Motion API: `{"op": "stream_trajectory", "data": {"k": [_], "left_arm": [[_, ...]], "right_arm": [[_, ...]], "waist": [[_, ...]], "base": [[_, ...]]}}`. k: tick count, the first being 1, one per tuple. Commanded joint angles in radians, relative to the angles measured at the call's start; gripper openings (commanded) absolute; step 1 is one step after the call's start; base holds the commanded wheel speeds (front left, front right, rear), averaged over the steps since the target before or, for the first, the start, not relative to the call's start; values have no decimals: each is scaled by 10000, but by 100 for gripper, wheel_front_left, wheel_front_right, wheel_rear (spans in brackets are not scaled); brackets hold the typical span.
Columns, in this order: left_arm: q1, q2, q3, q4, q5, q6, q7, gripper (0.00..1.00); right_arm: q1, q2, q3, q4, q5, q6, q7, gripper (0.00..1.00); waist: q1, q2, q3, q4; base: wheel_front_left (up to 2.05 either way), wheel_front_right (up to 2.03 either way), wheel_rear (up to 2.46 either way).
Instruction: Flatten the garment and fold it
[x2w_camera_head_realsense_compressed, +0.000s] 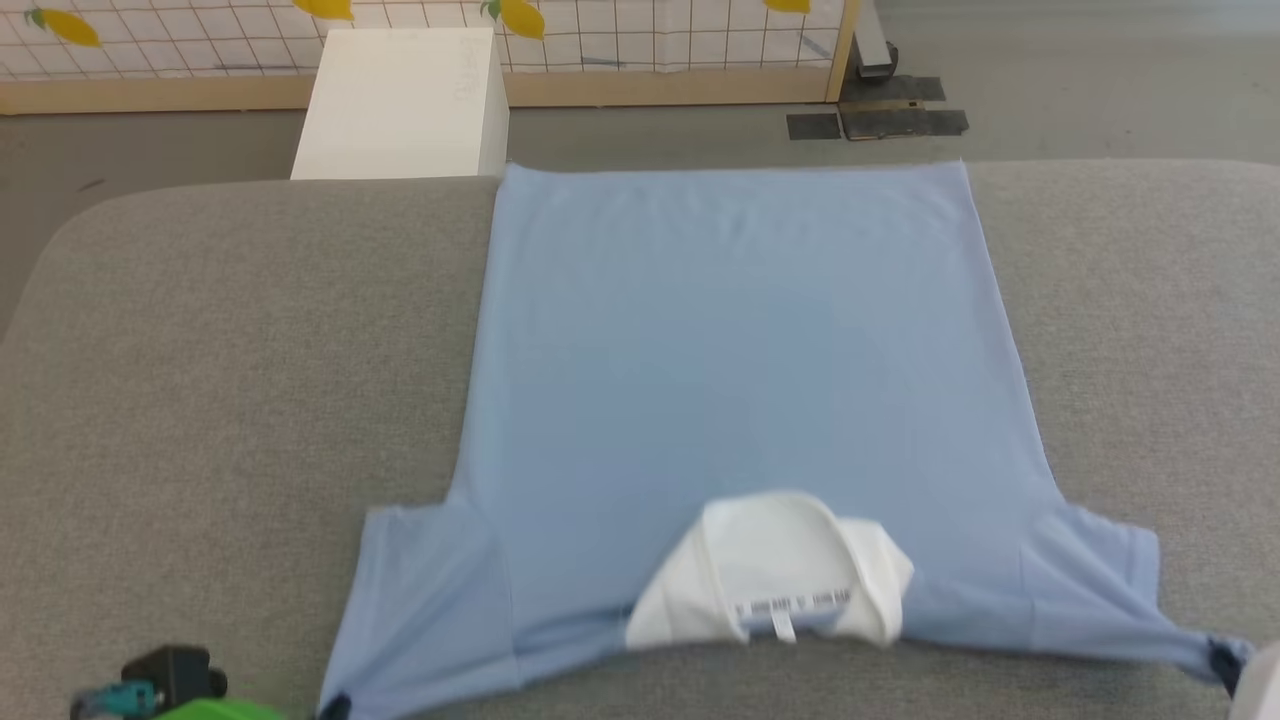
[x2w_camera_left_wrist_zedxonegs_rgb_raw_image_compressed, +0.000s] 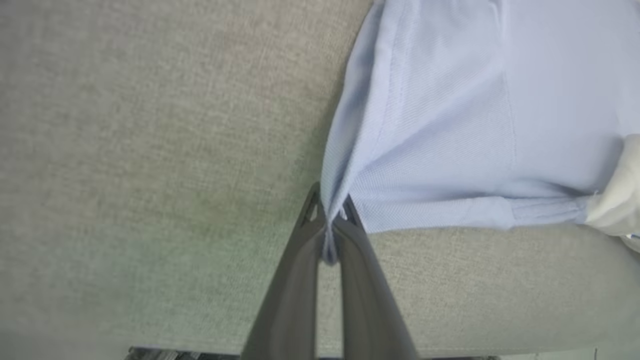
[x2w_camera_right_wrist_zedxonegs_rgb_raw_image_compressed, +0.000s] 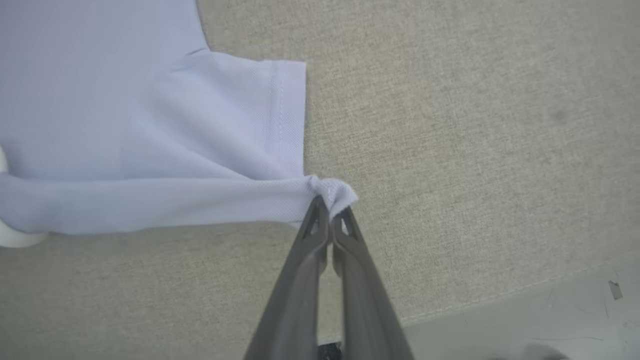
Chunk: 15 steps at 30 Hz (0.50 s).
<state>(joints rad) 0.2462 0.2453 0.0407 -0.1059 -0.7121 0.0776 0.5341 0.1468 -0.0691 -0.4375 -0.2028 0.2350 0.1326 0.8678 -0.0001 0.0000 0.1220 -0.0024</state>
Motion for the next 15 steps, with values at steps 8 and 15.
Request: {"op": "stream_trajectory", "data": {"k": [8,15], "left_arm": [[1535,-216,126,-273,-299,651,636,0],[1493,-375,95,-344,-536,468,490,0]], "right_arm": [[763,180,-660,189,-289,-19,744,0],[684,186,-316,1501,-39,-19,-24,0]], "waist": [[1,0,-128,46],[1,0,-54,87]], "base": [[0,0,0],[0,0,0]]}}
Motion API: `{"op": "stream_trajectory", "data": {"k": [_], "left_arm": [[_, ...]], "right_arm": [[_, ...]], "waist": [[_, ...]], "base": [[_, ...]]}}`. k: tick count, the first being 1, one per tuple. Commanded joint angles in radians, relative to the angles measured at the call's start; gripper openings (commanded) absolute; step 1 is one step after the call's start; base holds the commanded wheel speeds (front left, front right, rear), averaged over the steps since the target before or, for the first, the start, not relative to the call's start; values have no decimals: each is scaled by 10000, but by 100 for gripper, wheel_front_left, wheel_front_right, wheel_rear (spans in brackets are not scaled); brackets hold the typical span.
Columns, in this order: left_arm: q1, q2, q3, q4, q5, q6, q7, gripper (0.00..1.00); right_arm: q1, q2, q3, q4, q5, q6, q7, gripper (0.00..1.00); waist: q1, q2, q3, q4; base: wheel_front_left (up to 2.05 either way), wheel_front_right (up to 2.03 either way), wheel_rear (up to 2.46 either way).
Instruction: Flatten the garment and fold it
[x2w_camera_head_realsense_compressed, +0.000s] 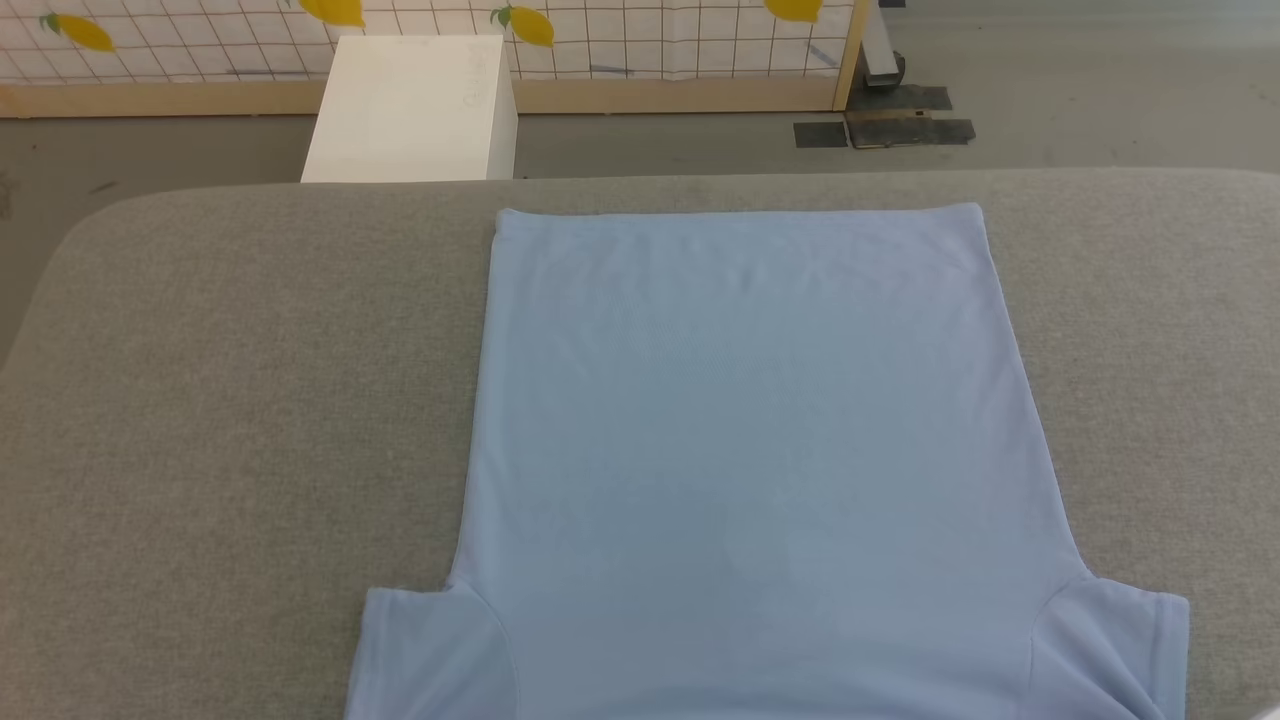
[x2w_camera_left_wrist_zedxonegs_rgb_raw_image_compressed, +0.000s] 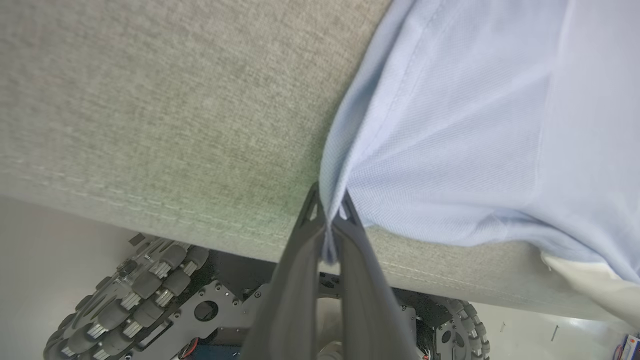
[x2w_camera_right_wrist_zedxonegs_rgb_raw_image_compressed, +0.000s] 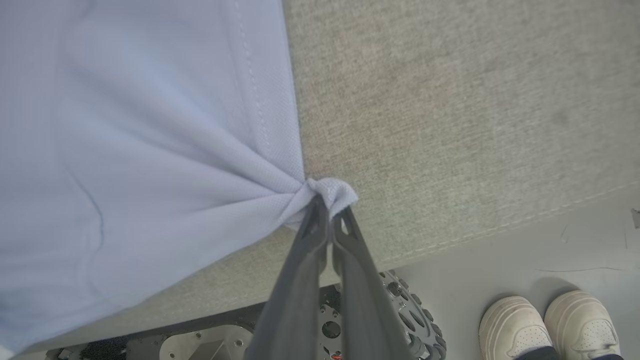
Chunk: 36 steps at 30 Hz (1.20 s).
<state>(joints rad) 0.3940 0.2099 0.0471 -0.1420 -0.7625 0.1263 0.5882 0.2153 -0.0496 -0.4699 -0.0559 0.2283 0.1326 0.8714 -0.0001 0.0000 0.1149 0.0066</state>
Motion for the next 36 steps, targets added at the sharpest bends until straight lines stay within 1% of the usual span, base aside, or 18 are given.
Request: {"op": "stream_trajectory", "data": {"k": [1,5,10,11,12,13,18,21,25,28,30,33,36], "left_arm": [[-45,-28,9,31,-46,-58,-73,0],[-303,0,-82,98,-37,-232,-203,0],[-403,26,-131,70,-32,-314,-262,0],[-409,34,-133,56,-30,-326,-277,0],[-409,42,-135,46,-25,-332,-288,0],[-408,54,-140,34,-19,-336,-292,0],[-397,103,-165,-57,7,-365,-318,0],[-439,119,-202,-123,26,-381,-331,0],[-555,110,-279,-212,46,-392,-338,0],[-676,101,-342,-272,63,-406,-346,0],[-799,94,-399,-326,91,-427,-372,0],[-1029,71,-519,-384,148,-481,-418,0],[-1309,36,-654,-435,221,-543,-488,0]], "right_arm": [[-72,-9,115,274,40,-19,-205,0],[-447,-8,523,1360,142,-19,-712,0],[-550,-8,563,1605,286,-19,-824,0],[-555,-8,550,1547,325,-19,-863,24],[-553,-8,542,1487,381,-19,-876,45],[-550,-8,544,1359,445,-19,-932,100],[-824,-7,435,380,685,-19,-1713,100],[-1290,-7,689,-122,838,-19,-2656,100],[-2251,-230,1195,-261,859,-19,-4276,100],[-3215,-489,1590,147,800,-19,-5337,100],[-4093,-731,1934,699,840,-19,-6040,100],[-5302,-1175,2344,1691,927,-19,-6651,100],[-6595,-1669,2676,2889,945,-19,-6910,100]], "waist": [[1,0,40,-9],[1,0,90,-40],[1,0,60,-31],[1,0,49,-31],[1,0,40,-31],[1,0,28,-27],[1,0,-4,-26],[1,0,17,5],[1,0,128,72],[1,0,276,143],[1,0,494,221],[1,0,839,379],[1,0,1310,612]], "base": [[0,0,0],[0,0,0],[0,0,0],[0,0,0],[0,0,0],[0,0,0],[0,0,0],[0,0,0],[0,0,0],[0,0,0],[0,0,0],[0,0,0],[0,0,0]]}}
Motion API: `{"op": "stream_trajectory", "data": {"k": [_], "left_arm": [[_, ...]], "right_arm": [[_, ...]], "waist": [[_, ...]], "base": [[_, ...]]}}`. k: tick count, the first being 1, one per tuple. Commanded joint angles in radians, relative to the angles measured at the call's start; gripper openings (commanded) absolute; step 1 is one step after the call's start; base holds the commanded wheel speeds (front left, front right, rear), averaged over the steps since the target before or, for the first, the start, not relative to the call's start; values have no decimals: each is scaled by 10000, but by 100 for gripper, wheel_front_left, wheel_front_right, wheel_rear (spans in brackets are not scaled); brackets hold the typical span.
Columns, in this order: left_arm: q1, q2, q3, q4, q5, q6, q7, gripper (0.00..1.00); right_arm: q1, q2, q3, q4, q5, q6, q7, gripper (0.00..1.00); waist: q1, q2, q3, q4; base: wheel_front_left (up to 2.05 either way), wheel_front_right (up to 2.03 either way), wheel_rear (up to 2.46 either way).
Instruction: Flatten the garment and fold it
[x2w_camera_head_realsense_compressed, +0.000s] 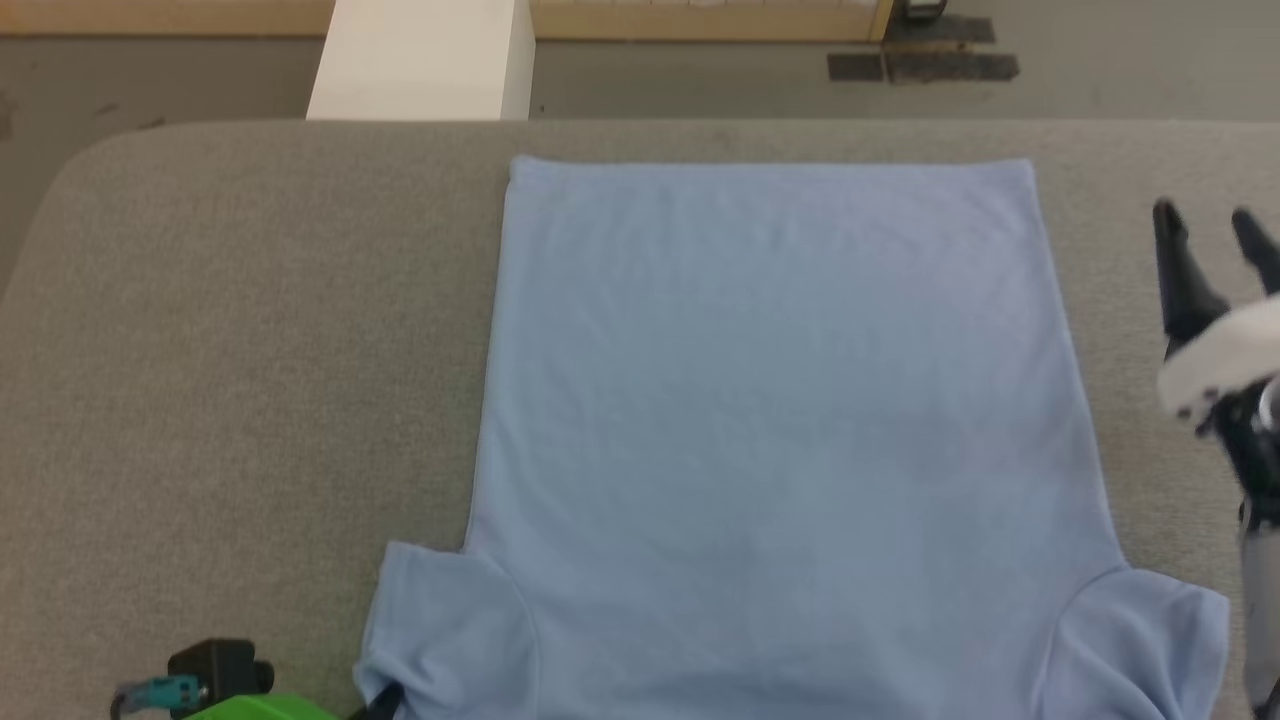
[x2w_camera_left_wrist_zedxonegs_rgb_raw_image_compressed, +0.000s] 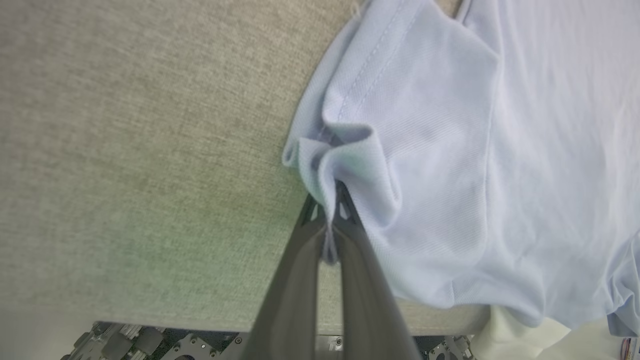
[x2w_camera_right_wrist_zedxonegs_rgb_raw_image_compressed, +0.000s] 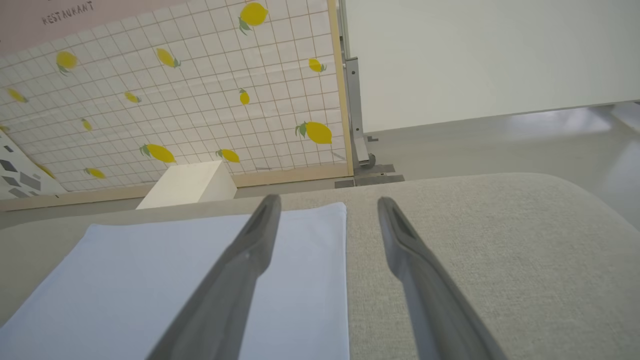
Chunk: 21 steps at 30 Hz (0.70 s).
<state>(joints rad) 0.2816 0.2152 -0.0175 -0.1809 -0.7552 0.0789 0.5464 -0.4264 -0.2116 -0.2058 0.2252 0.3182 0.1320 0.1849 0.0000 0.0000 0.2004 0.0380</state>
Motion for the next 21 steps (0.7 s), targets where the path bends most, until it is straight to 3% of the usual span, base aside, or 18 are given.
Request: {"op": "stream_trajectory", "data": {"k": [1,5,12,21], "left_arm": [[-273,-31,-52,-65,172,-87,-93,0],[-673,-118,-249,-120,272,-169,-213,0],[-1219,-305,-615,-221,487,-295,-470,0],[-1770,-562,-998,-257,628,-448,-785,0]], "right_arm": [[-554,-209,114,418,36,-13,-58,100],[-2114,-828,407,1900,-70,-13,272,100],[-4264,-1636,690,3725,-297,-13,1899,100],[-6094,-2165,-290,4604,-1341,-13,4754,100]], "waist": [[0,0,622,380],[0,0,1331,767],[0,0,2517,1418],[0,0,3871,2182]], "base": [[0,0,0],[0,0,0],[0,0,0],[0,0,0]]}}
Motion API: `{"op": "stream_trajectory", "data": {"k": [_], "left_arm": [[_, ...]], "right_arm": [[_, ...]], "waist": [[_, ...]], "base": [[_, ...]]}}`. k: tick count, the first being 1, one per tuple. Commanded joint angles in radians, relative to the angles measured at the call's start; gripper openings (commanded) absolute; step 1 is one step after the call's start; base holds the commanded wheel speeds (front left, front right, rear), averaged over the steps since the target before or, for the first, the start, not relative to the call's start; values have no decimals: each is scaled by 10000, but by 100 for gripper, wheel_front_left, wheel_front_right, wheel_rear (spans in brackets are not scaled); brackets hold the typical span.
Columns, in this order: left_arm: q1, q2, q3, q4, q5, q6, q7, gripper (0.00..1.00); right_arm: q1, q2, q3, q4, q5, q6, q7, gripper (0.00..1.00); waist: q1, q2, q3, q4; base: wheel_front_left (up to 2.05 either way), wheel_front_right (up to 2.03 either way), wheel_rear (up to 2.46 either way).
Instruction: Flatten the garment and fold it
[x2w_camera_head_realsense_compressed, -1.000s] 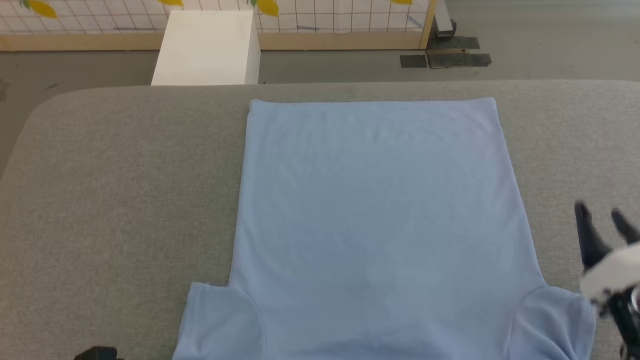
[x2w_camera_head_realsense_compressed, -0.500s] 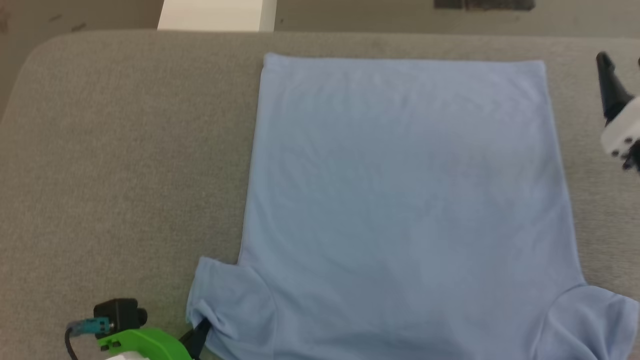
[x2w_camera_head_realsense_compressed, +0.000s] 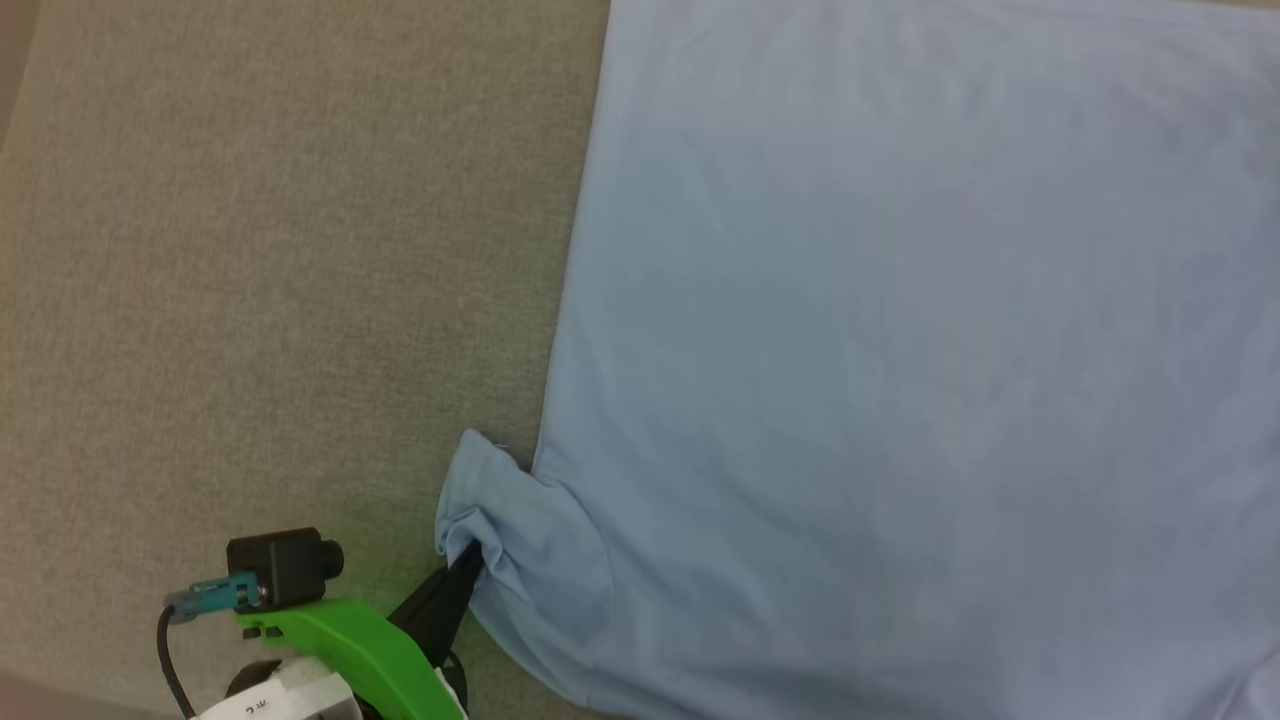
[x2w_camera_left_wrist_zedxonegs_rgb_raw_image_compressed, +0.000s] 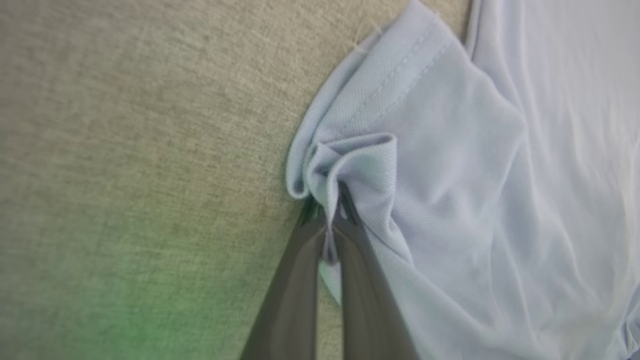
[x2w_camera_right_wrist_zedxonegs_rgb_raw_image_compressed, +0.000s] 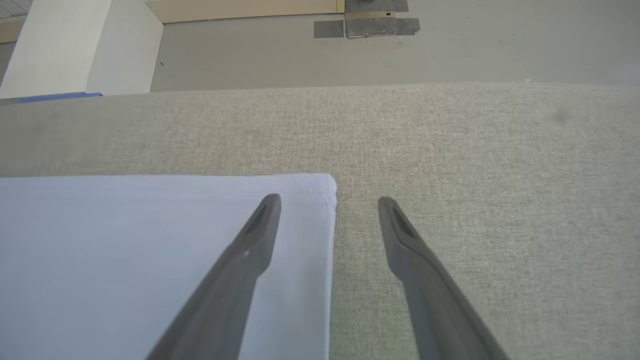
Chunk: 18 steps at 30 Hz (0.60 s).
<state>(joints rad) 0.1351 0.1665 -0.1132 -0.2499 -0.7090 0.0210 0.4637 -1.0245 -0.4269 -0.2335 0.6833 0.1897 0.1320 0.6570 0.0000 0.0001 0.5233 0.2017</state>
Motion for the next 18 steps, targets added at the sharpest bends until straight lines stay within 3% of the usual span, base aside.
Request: {"op": "stream_trajectory", "data": {"k": [1,6,7,8,10,11,14,18], "left_arm": [[-324,-89,-52,436,172,126,10,0],[-366,-162,-98,489,149,90,-120,0],[-367,-179,-114,508,148,82,-150,0],[-368,-195,-126,522,146,78,-173,0],[-373,-223,-150,551,137,73,-208,0],[-379,-230,-155,564,135,75,-220,0],[-397,-227,-155,611,132,96,-230,0],[-420,-184,-139,641,136,114,-229,0]], "right_arm": [[-213,-20,-84,-8,-189,-13,320,100],[-458,56,-491,-205,-700,-13,1645,100],[-447,81,-572,-275,-835,-13,1941,73],[-420,102,-638,-345,-946,-13,2168,40],[-329,172,-698,-600,-1120,-13,2527,5],[-271,209,-723,-737,-1161,-13,2632,0],[29,336,-785,-1232,-1193,-13,2813,0],[657,343,-568,-2104,-1003,-13,1669,0]], "waist": [[0,-1,747,583],[0,-1,1068,649],[0,-1,1101,649],[0,-1,1117,644],[0,-1,1137,630],[0,-1,1138,620],[0,-1,1081,557],[0,-1,832,471]], "base": [[0,0,0],[0,0,0],[0,0,0],[0,0,0],[0,0,0],[0,0,0],[0,0,0],[0,0,0]]}}
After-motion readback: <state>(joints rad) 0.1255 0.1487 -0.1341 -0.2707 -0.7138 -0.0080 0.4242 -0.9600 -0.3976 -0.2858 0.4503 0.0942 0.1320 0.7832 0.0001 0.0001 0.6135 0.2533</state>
